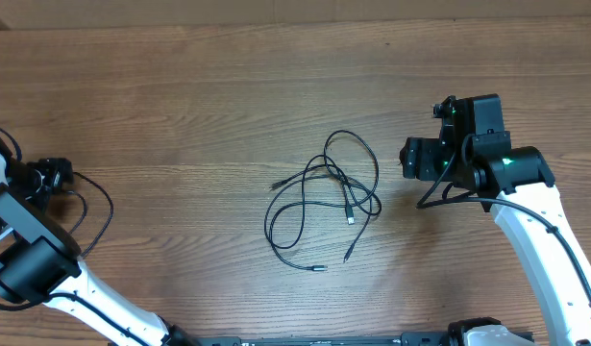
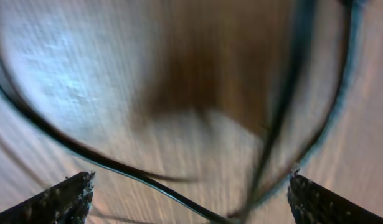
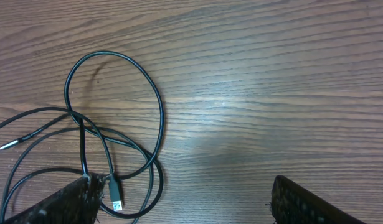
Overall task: Untangle cables
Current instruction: 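Move the open left gripper to the central cable pile and grasp a cable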
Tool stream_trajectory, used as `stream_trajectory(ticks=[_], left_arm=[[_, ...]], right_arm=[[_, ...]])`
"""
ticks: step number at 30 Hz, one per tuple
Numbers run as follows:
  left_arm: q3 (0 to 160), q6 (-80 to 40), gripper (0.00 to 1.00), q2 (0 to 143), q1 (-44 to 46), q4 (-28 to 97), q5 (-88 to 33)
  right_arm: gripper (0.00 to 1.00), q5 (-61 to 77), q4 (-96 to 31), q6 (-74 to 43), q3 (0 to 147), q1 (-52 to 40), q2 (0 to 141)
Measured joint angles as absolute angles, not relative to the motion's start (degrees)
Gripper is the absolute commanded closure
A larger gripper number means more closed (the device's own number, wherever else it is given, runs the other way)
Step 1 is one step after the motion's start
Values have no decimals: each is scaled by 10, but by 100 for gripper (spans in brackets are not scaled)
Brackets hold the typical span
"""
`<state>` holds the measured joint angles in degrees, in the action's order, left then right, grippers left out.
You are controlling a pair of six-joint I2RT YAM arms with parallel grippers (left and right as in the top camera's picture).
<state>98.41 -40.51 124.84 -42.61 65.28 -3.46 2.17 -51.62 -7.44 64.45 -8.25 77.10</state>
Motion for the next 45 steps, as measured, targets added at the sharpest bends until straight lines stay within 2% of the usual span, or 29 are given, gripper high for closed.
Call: stream_trajectory(ticks=[7,13,18,22,27,37,45], left_arm=[[1006,-358,0,1212,-426,652,-84],[1015,-284,0,1084,-420,625,-95],[1024,-223,0,981,-378,625,-98],[1025,-165,0,933,-293,653,-117],[1026,-113,0,928,-143,699,-137],[1026,-91,0,963,138,674,-127],[1026,-119,0,1039,257,642,-109]], right_arm=[[15,22,-516,-75,644,-83,771],[14,22,-514,-75,644,-83,771],[6,22,-511,-74,644,-83,771],[5,22,-511,-75,644,-83,771],[3,22,-511,-74,644,-83,771],[0,22,-511,-75,644,-83,771],[0,21,-516,-75,644,-83,771]])
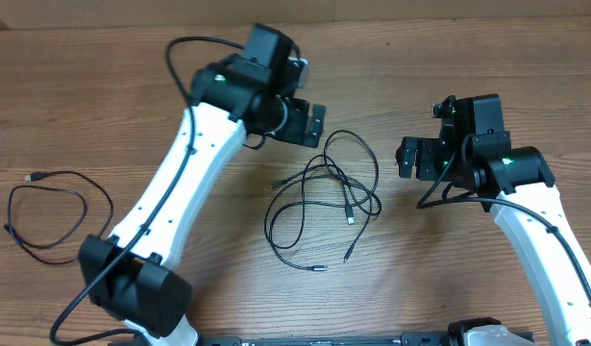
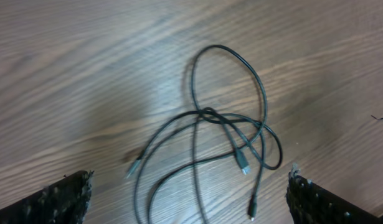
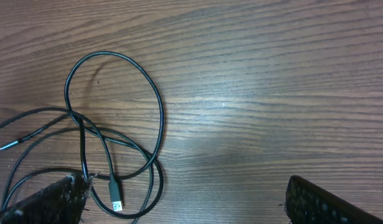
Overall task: Untangle cables
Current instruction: 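Move the open left gripper to the central cable pile and grasp a cable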
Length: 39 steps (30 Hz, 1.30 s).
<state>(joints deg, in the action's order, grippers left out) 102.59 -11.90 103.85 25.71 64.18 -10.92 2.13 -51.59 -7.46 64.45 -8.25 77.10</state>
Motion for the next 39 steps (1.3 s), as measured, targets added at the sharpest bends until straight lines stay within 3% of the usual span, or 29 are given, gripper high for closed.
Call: stream_trajectory(ticks=[20,28,35,39], left_arm=[[1026,-185,0,1086,312,645,-90],[1026,-183,0,1086,312,704,-66],[1023,-176,4,1100,312,724,-62],[1011,-174,19,1124,314,735,-62]], right_arm=[[0,43,-548,-75,644,-83,771],[0,47,-548,-75,644,-83,771],[0,47,-549,-75,644,-83,771],[0,47,-550,-75,644,-83,771]])
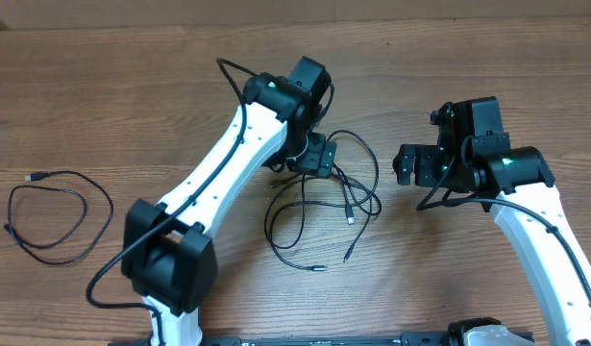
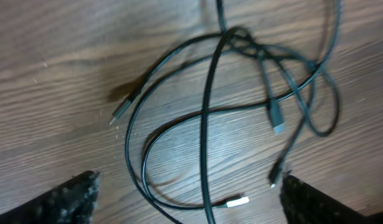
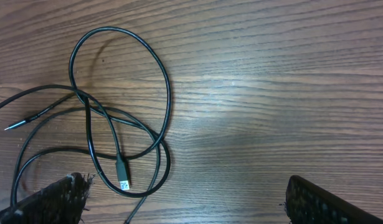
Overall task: Untangle cables
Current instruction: 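Move the open left gripper to the central cable pile and grasp a cable, then lift the left gripper upward, pulling a black cable out of the pile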
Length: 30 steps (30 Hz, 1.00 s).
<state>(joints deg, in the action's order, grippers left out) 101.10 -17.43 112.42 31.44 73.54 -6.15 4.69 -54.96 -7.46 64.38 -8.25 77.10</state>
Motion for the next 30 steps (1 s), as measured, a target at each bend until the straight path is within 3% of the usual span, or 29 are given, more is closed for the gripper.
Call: stream_trajectory(ticks=[1,4,5,7,15,23,30], left_arm=[[1007,-173,24,1130,316,735,-62],[995,-168,59,1153,324,736,-62],[992,-165,76,1160,329,738,-62],[990,-158,96,1167,335,738,-61],[997,-137,96,1170,333,786,-53],[1242,-113,96,1172,284,920,-27],[1428,-101,96,1146,279,927,-25]], right_arm=[[0,47,-550,-74,644,-83,771],[0,47,-552,-74,644,-83,771],[0,47,-553,-75,644,-83,771],[0,46,-556,-75,644,-83,771],[0,46,-558,-75,644,-83,771],[0,46,-558,-75,643,-83,771],[0,46,-561,-75,643,-83,771]])
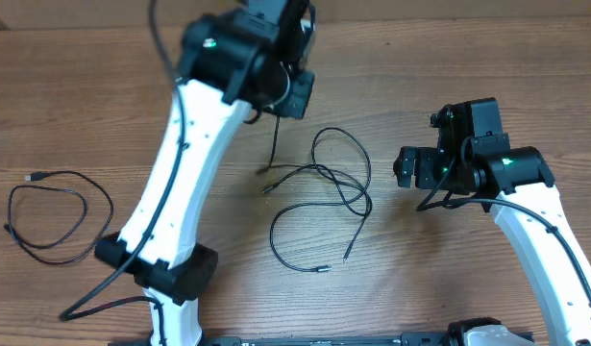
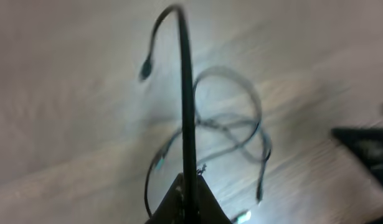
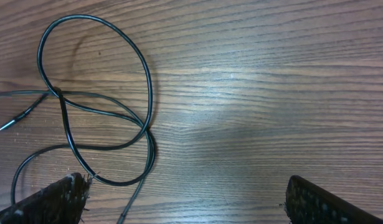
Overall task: Untangle cables
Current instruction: 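Lift the left gripper upward, pulling a black cable out of the pile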
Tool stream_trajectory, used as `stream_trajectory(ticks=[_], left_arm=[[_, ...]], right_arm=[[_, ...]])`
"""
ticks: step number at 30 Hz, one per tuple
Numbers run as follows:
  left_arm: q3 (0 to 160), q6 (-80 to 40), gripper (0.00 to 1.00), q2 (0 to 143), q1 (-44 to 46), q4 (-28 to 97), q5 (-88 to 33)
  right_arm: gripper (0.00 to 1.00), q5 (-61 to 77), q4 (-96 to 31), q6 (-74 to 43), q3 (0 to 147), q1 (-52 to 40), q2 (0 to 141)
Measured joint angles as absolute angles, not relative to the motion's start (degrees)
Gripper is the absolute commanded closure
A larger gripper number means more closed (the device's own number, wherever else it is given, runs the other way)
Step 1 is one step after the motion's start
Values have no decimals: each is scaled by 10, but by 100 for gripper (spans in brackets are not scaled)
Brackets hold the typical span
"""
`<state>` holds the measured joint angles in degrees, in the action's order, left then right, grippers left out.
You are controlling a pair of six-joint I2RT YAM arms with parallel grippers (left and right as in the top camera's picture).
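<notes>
My left gripper [image 1: 293,94] is raised over the far middle of the table. Its fingers are shut [image 2: 190,183] on a black cable [image 2: 186,93], which rises past the camera and curls over. In the overhead view that cable [image 1: 272,144] hangs down to the table. The rest of the tangle [image 1: 343,183] lies in loops at the centre. My right gripper [image 1: 407,165] stands open [image 3: 188,205] just right of it, with a cable loop [image 3: 91,16] ahead of its left finger. The left wrist view is blurred.
A separate black cable [image 1: 111,210] lies coiled alone at the table's left edge. The wooden table [image 1: 468,58] stretches bare on the far right. My left arm spans from the front edge up across the left-centre.
My left gripper was open low over the tangle; now it is shut on one cable and raised toward the far side. The tangle has loosened, and the USB plug has left the right wrist view.
My left gripper was open at the far left, close over a cable. Then that cable lay alone on the left and the gripper was above the tangle, then lower over it. Now it holds one cable lifted. The right gripper stayed open beside the tangle.
</notes>
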<state>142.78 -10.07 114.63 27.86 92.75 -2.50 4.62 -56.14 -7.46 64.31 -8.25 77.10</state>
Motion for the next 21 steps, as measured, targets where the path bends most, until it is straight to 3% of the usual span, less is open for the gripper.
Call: stream_trajectory(ticks=[15,21], left_arm=[[1746,-101,96,1136,277,819,18],[1789,-101,96,1113,277,726,53]], right_arm=[[0,46,-562,-75,643,-83,771],[0,46,-562,-74,643,-83,771]])
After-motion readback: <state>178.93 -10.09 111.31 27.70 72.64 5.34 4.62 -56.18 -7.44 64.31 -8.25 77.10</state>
